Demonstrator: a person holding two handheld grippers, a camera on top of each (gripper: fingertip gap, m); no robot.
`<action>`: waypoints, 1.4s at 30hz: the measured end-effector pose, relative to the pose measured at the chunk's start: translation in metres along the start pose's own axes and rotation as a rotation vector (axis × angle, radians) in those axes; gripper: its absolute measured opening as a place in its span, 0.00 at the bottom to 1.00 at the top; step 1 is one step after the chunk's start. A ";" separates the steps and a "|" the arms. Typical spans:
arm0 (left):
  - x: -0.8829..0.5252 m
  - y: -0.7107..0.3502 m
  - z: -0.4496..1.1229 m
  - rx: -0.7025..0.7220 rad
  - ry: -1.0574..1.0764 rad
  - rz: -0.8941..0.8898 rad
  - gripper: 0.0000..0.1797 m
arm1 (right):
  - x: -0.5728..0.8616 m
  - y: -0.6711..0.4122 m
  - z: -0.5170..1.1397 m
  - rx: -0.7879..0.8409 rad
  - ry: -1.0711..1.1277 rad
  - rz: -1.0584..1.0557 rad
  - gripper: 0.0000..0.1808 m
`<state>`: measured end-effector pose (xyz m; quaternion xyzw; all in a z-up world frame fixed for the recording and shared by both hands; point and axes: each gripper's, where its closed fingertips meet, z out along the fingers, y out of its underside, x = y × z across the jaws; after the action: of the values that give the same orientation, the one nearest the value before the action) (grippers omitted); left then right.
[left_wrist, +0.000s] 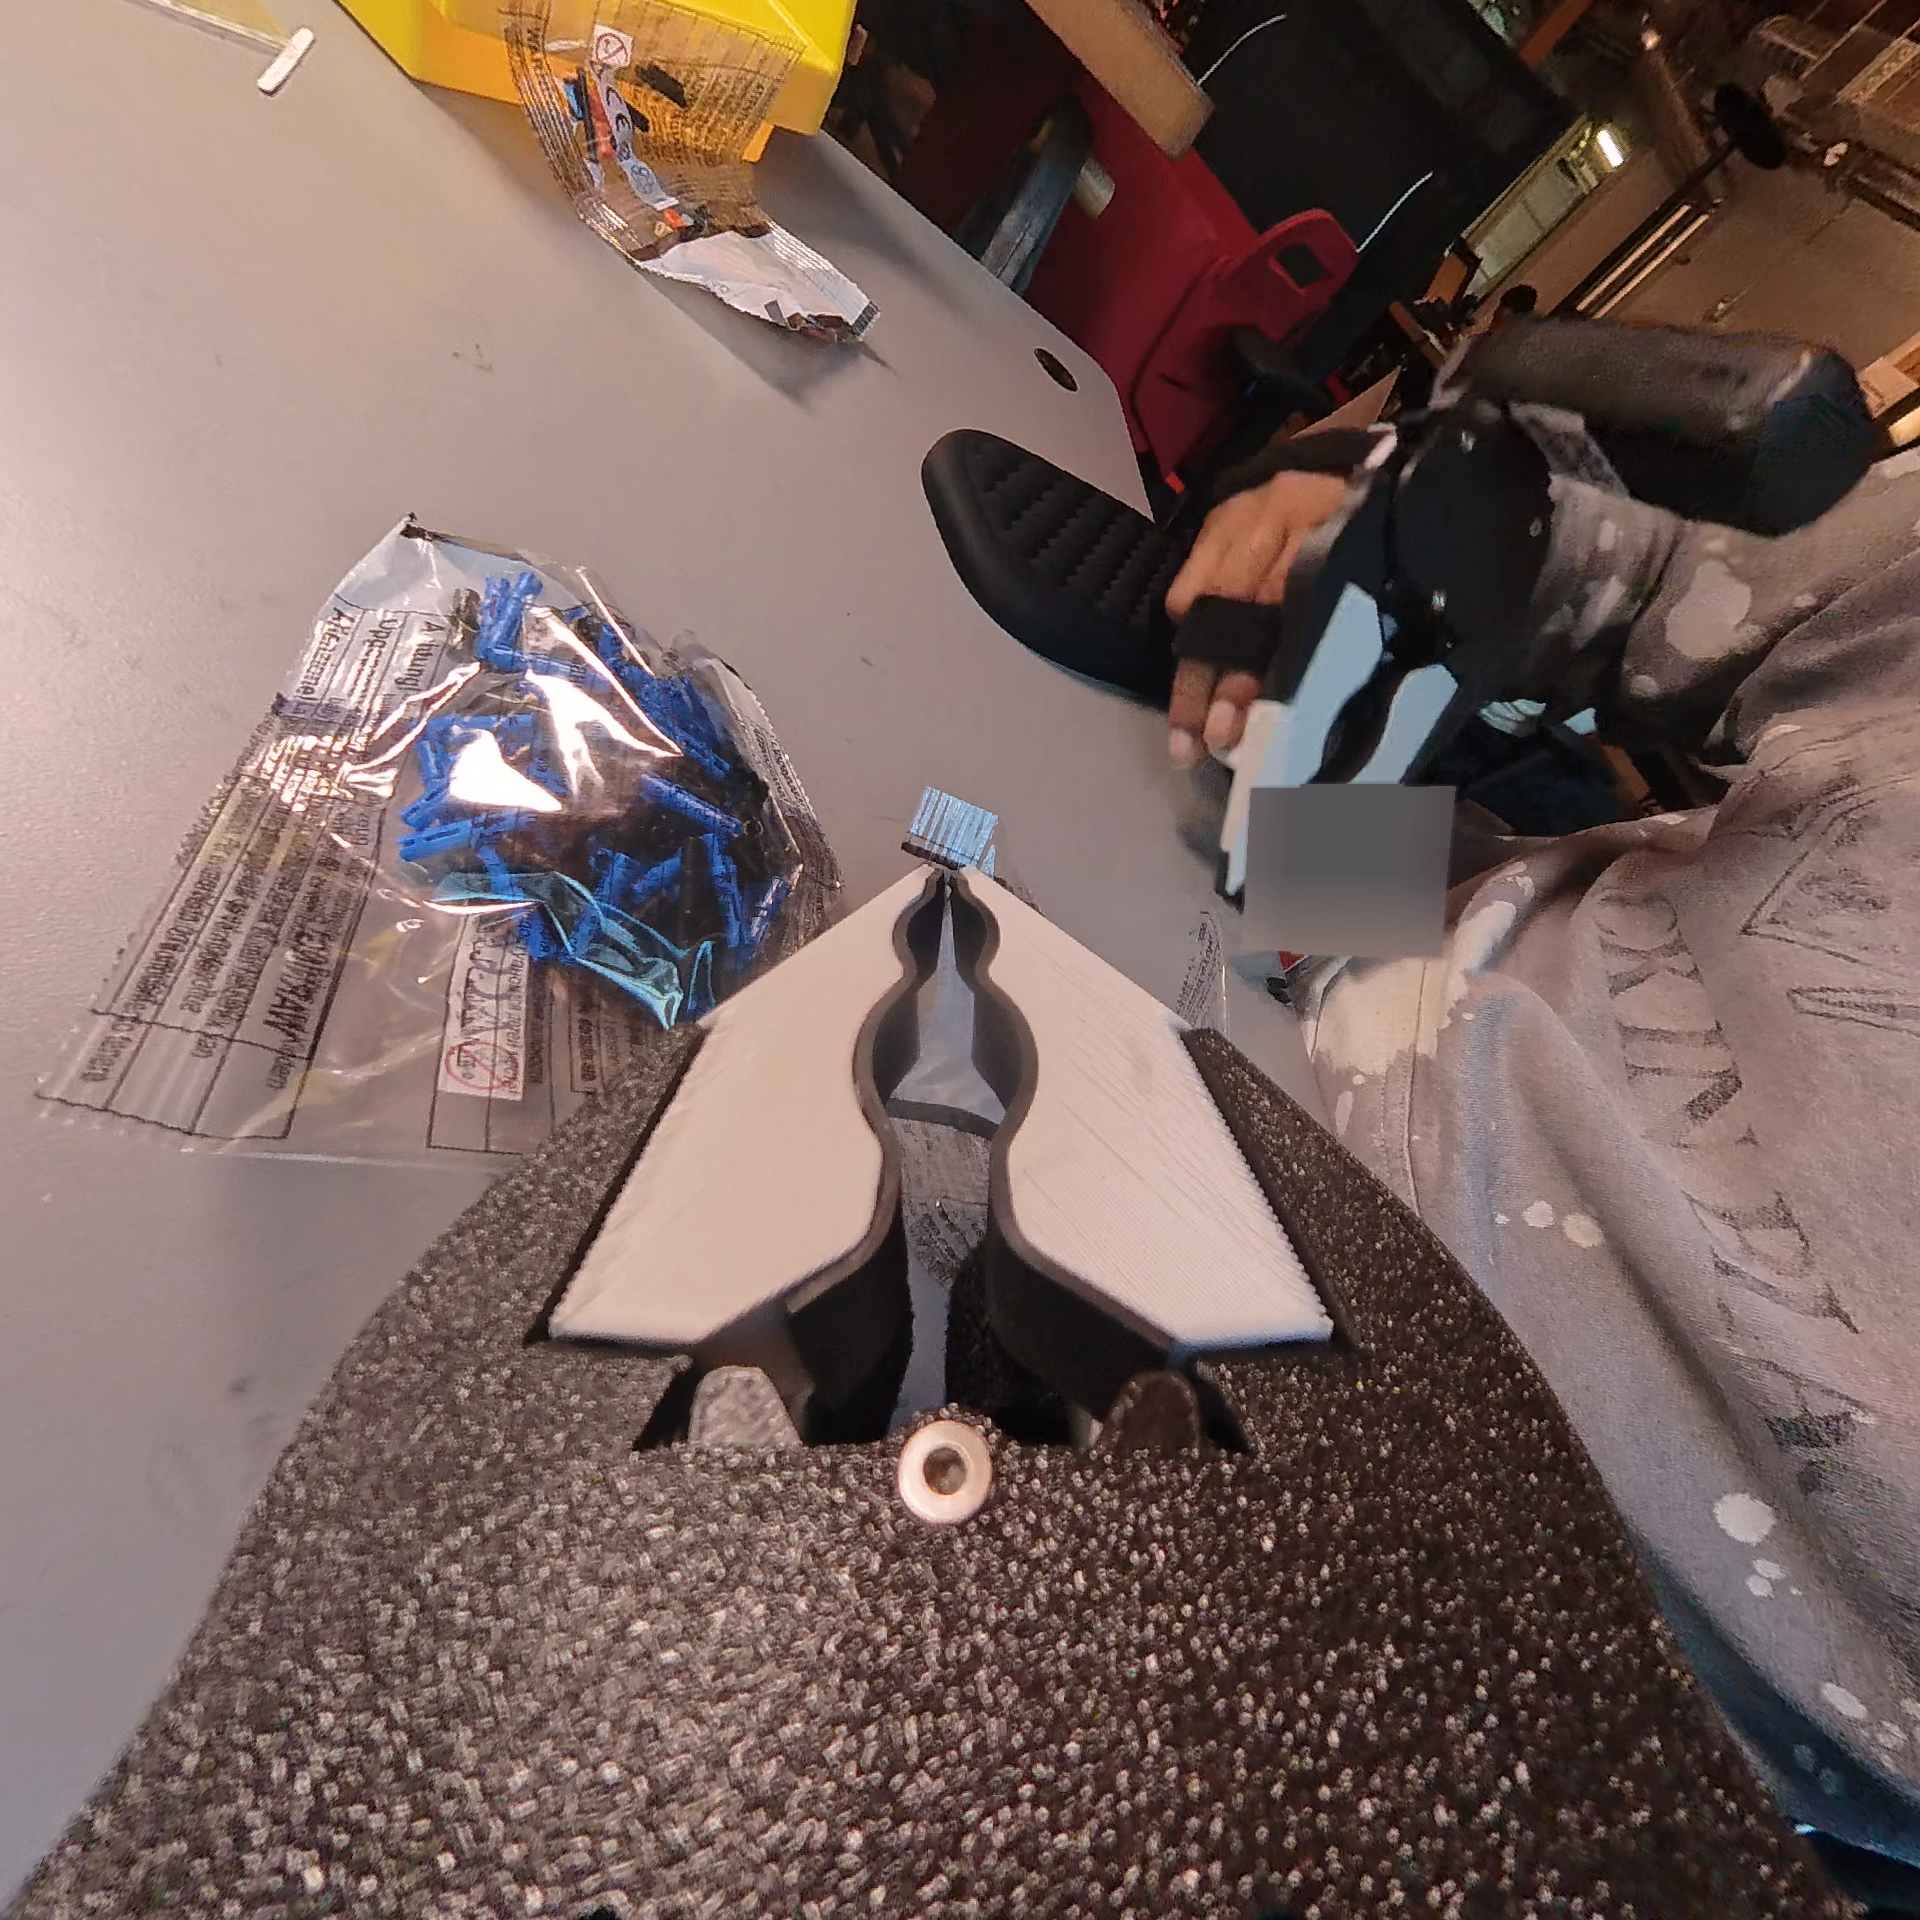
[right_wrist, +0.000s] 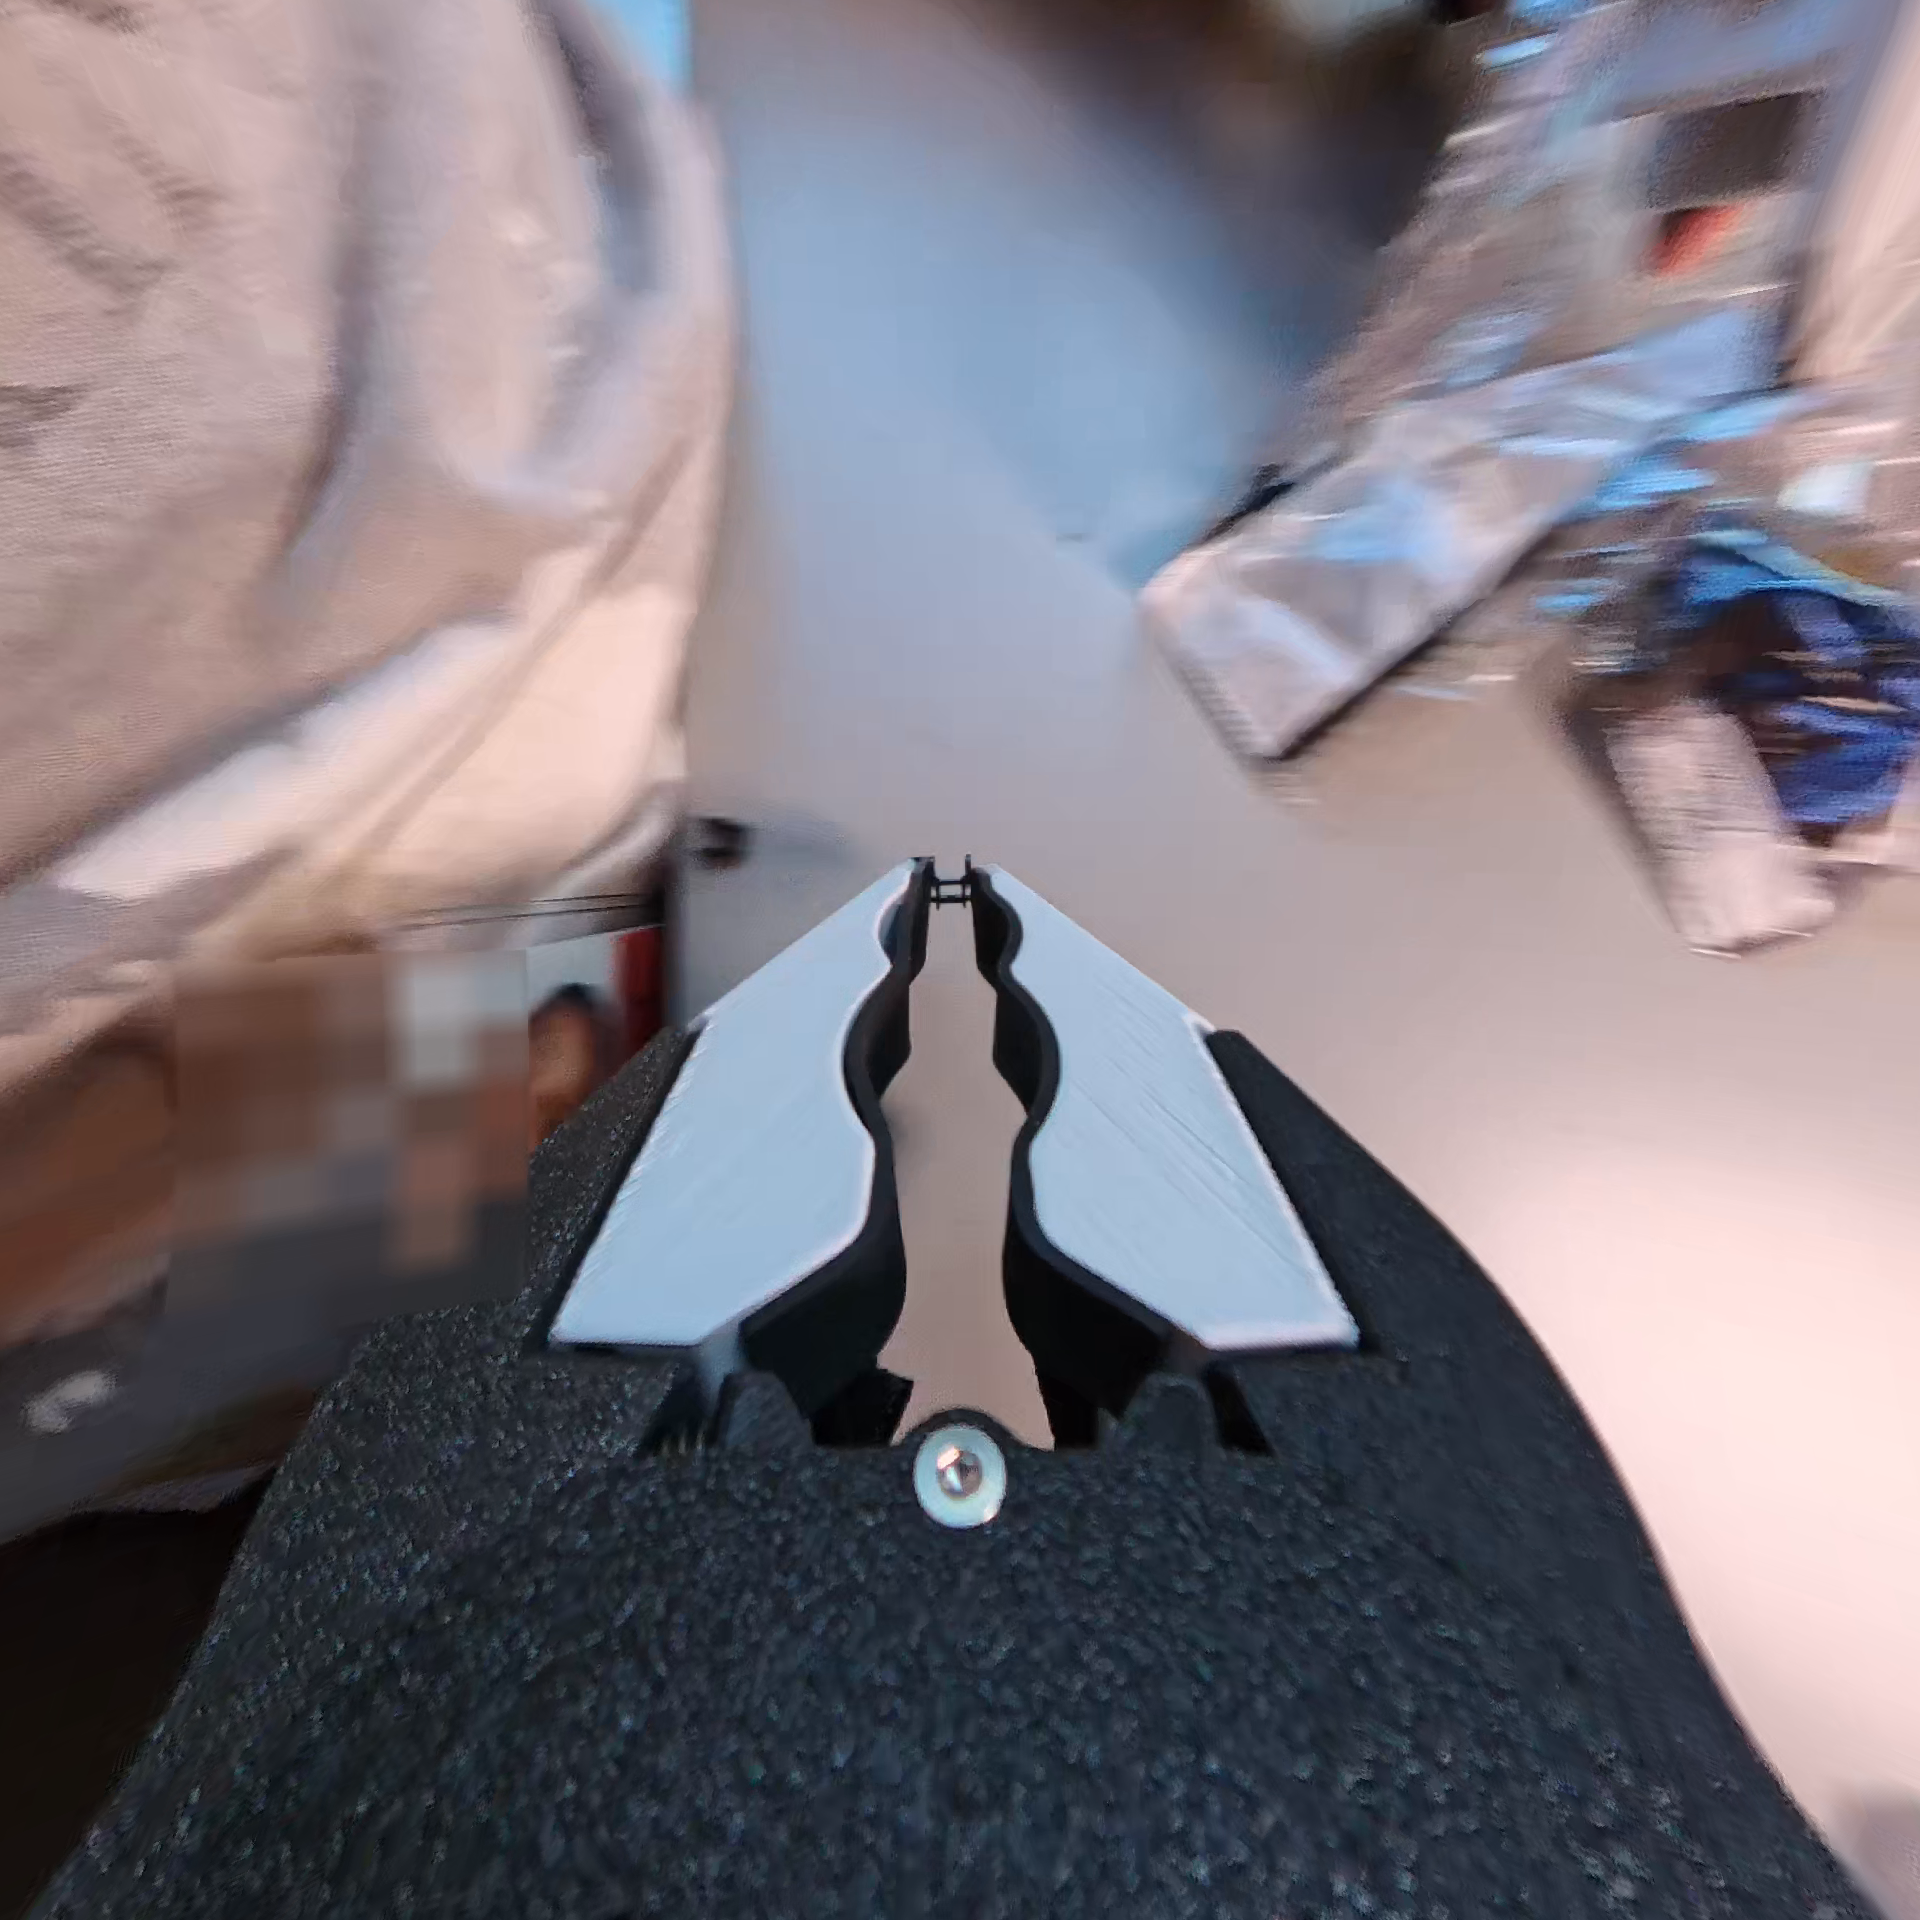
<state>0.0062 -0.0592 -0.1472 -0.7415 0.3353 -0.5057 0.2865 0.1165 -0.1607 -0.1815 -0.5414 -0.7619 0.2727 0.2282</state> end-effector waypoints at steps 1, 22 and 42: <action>0.000 0.000 0.000 0.001 0.002 -0.001 0.00 | 0.028 -0.003 -0.006 0.013 0.058 0.004 0.04; 0.008 -0.004 -0.002 0.022 0.057 -0.010 0.00 | 0.423 0.013 0.034 -0.040 0.408 0.281 0.12; -0.001 -0.003 -0.005 0.008 -0.010 0.014 0.00 | -0.043 0.002 0.012 -0.110 -0.304 -0.102 0.11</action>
<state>0.0017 -0.0574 -0.1435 -0.7404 0.3374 -0.5013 0.2946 0.1239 -0.2029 -0.1938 -0.4662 -0.8279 0.2975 0.0937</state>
